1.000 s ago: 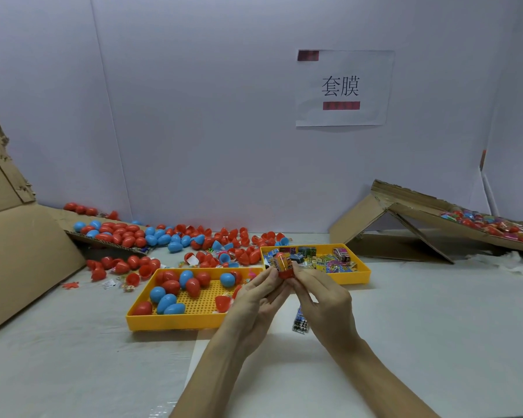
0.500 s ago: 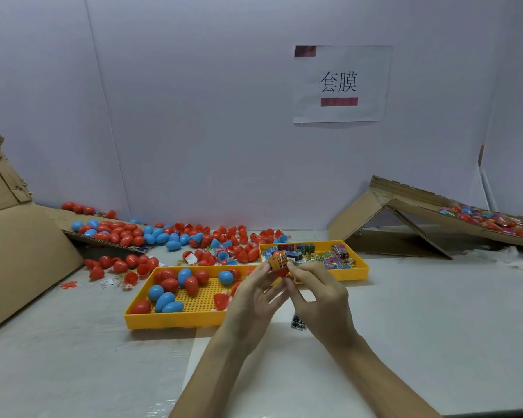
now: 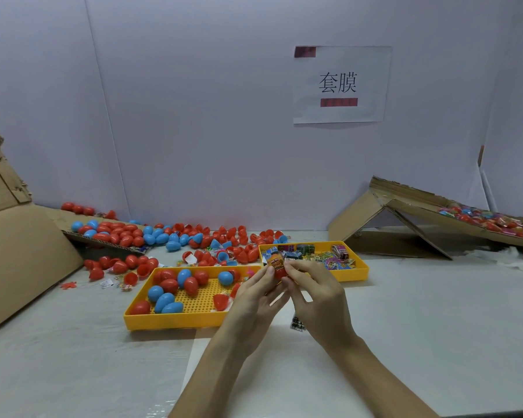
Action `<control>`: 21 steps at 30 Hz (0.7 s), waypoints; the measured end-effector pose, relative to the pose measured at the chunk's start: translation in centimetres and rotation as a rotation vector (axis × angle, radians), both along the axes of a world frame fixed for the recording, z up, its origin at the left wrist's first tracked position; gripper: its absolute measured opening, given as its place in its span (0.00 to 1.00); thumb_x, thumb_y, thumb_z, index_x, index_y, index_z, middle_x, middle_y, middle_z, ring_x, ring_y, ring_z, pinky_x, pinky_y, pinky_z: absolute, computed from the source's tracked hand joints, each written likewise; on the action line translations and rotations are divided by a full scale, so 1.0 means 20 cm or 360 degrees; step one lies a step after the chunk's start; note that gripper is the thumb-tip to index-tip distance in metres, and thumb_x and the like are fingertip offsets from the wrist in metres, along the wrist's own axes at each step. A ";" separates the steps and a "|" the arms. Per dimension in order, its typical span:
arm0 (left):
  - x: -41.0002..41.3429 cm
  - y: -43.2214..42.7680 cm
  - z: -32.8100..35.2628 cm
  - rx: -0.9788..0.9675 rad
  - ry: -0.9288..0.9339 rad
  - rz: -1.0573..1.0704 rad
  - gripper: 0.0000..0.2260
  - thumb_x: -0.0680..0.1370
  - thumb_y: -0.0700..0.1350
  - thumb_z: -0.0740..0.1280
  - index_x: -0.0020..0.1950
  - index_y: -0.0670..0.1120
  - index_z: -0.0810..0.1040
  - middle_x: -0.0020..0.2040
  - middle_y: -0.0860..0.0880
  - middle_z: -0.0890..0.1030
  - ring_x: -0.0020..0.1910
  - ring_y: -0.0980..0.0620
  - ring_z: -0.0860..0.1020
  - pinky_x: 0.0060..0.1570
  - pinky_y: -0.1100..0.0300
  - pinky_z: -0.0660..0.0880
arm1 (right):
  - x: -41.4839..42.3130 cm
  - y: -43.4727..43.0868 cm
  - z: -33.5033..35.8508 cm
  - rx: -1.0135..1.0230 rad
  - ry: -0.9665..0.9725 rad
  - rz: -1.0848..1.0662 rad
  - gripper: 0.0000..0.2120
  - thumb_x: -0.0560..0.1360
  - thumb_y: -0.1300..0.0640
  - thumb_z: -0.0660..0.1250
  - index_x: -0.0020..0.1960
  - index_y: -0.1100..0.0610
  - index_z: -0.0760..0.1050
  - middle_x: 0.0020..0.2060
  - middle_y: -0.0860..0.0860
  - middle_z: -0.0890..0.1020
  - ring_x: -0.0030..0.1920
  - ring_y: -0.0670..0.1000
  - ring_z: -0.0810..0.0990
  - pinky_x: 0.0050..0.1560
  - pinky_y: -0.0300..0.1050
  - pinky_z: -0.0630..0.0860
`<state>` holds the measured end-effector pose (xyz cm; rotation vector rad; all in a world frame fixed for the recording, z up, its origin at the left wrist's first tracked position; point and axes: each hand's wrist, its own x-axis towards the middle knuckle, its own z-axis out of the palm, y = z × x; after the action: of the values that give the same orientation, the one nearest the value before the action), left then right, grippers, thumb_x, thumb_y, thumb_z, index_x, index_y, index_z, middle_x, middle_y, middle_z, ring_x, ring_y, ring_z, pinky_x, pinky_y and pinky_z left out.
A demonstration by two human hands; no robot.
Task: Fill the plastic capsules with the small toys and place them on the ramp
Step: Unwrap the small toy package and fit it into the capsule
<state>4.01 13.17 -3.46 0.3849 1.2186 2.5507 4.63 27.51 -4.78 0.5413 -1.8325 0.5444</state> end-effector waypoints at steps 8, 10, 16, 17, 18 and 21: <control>-0.01 0.00 0.00 -0.0023 0.0011 -0.0011 0.20 0.76 0.47 0.70 0.66 0.40 0.77 0.62 0.41 0.82 0.62 0.47 0.81 0.54 0.58 0.80 | -0.01 0.00 -0.01 -0.0018 -0.0007 0.0024 0.11 0.75 0.59 0.69 0.54 0.65 0.84 0.47 0.56 0.85 0.48 0.55 0.84 0.50 0.44 0.82; 0.00 0.01 0.00 -0.0044 0.0003 0.0006 0.20 0.76 0.47 0.70 0.66 0.41 0.77 0.61 0.42 0.83 0.61 0.48 0.82 0.52 0.58 0.81 | -0.01 0.01 -0.01 -0.0026 -0.0029 0.0027 0.11 0.74 0.61 0.71 0.54 0.64 0.83 0.47 0.56 0.85 0.48 0.54 0.84 0.51 0.43 0.81; 0.01 0.01 0.01 -0.0127 -0.0008 0.0027 0.19 0.76 0.48 0.68 0.65 0.42 0.77 0.59 0.44 0.84 0.59 0.50 0.83 0.49 0.60 0.81 | -0.01 0.01 -0.01 -0.0041 -0.0033 0.0025 0.11 0.71 0.63 0.73 0.53 0.64 0.84 0.47 0.57 0.86 0.48 0.55 0.85 0.52 0.42 0.81; 0.01 0.01 0.01 -0.0144 -0.0006 0.0032 0.20 0.76 0.49 0.68 0.65 0.42 0.77 0.59 0.44 0.84 0.59 0.50 0.83 0.49 0.60 0.81 | -0.01 0.01 -0.01 -0.0040 -0.0024 0.0019 0.11 0.71 0.63 0.73 0.53 0.65 0.84 0.46 0.57 0.86 0.48 0.54 0.85 0.52 0.42 0.81; 0.01 0.01 0.01 -0.0161 -0.0002 0.0040 0.20 0.76 0.49 0.68 0.65 0.42 0.77 0.58 0.44 0.84 0.58 0.51 0.83 0.48 0.60 0.81 | -0.01 0.01 -0.01 -0.0040 -0.0019 0.0016 0.11 0.71 0.63 0.73 0.53 0.65 0.84 0.46 0.57 0.86 0.48 0.54 0.85 0.52 0.42 0.81; 0.01 0.01 0.02 -0.0168 0.0015 0.0069 0.19 0.75 0.49 0.69 0.63 0.42 0.78 0.57 0.44 0.85 0.57 0.50 0.83 0.50 0.60 0.81 | -0.01 0.01 -0.01 -0.0066 -0.0012 0.0027 0.10 0.73 0.63 0.74 0.52 0.64 0.84 0.46 0.56 0.86 0.48 0.53 0.85 0.53 0.39 0.80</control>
<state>4.30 13.46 -3.13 0.3507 1.3726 2.5093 4.40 27.62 -5.04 0.5277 -1.8213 0.5955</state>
